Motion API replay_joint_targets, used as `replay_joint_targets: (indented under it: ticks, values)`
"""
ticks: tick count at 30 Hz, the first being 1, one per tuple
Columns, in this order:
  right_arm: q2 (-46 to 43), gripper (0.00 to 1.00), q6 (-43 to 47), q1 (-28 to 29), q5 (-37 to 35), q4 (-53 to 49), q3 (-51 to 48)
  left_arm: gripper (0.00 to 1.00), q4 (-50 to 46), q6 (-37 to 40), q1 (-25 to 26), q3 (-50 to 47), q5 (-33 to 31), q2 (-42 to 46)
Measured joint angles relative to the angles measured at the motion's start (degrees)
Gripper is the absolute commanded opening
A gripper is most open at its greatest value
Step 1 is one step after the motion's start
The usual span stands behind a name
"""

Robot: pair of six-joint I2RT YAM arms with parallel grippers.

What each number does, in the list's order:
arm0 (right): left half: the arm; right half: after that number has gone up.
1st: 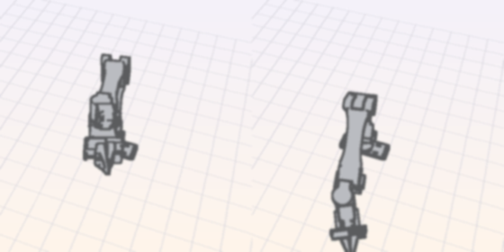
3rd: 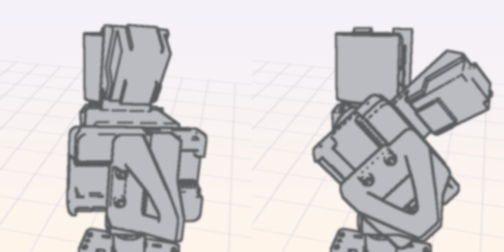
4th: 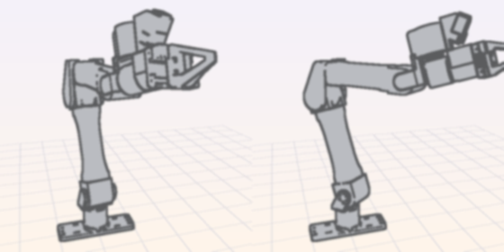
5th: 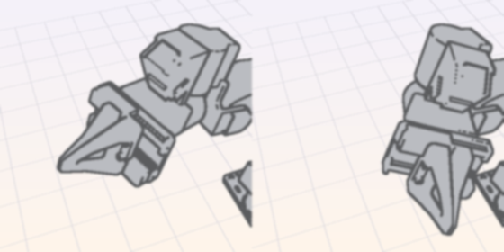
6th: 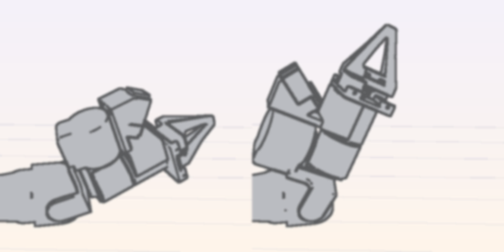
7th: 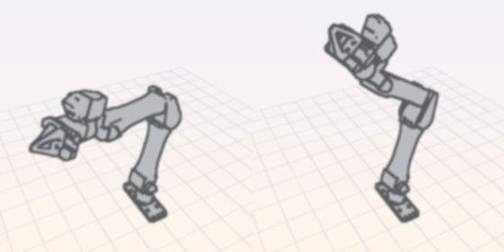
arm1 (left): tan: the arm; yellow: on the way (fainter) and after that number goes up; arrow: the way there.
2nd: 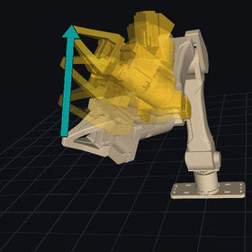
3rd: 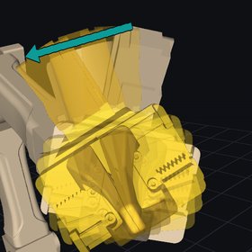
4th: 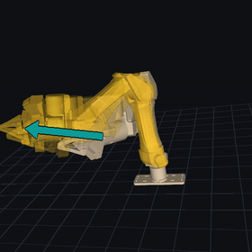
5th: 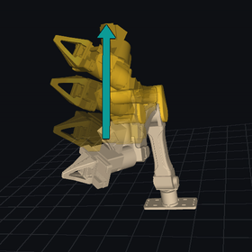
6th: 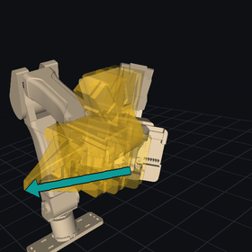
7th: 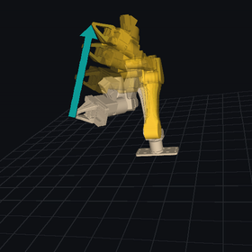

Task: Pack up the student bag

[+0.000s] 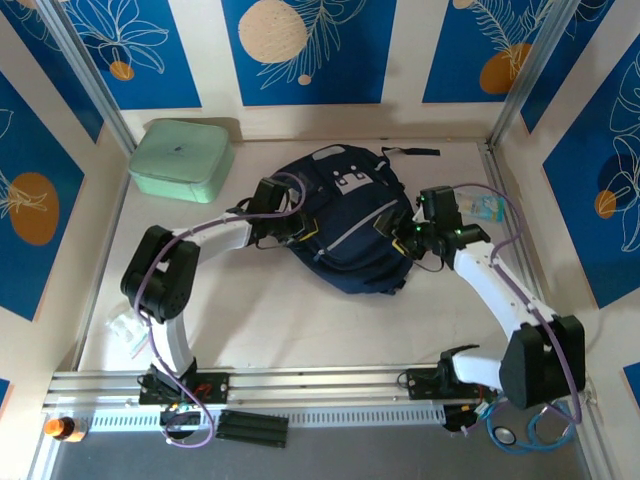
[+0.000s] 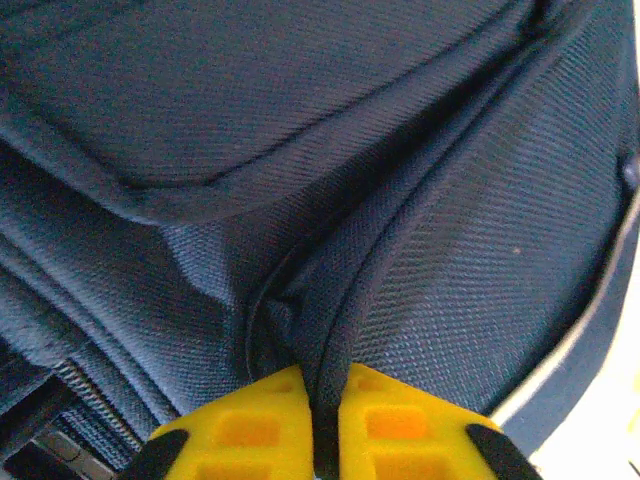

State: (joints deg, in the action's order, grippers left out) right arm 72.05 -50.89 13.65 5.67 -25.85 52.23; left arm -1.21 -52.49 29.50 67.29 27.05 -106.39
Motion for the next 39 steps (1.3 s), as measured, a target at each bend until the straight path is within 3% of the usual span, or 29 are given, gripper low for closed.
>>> replay_joint_targets:
  ticks: [10, 23, 28, 34, 37, 39]
  values:
    - [14.1, 0.62, 6.5, 0.7, -0.4, -1.9, 8.7, 0.00, 6.4, -5.7, 1.4, -1.2, 1.2, 0.5]
    - [29.9, 0.57, 20.5, -1.1, -1.6, -4.2, 24.0, 0.00, 15.0, -15.2, 5.8, -5.3, -2.9, 3.7]
    - [27.1, 0.66, 22.9, -1.2, -5.4, -5.9, 23.4, 0.00, 15.6, -16.5, 5.9, -5.4, -3.1, 3.7]
    - [11.8, 0.66, 22.8, -0.4, -12.0, -11.4, 14.6, 0.00, 16.6, -17.6, 6.1, -5.4, -3.1, 3.6]
    - [5.5, 0.64, 21.0, 3.6, -14.5, -13.8, 11.8, 0.00, 16.9, -17.7, 6.1, -5.4, -3.1, 3.5]
    - [3.5, 0.60, 18.8, 9.4, -16.5, -14.5, 11.0, 0.00, 17.0, -17.7, 6.1, -5.4, -3.0, 3.4]
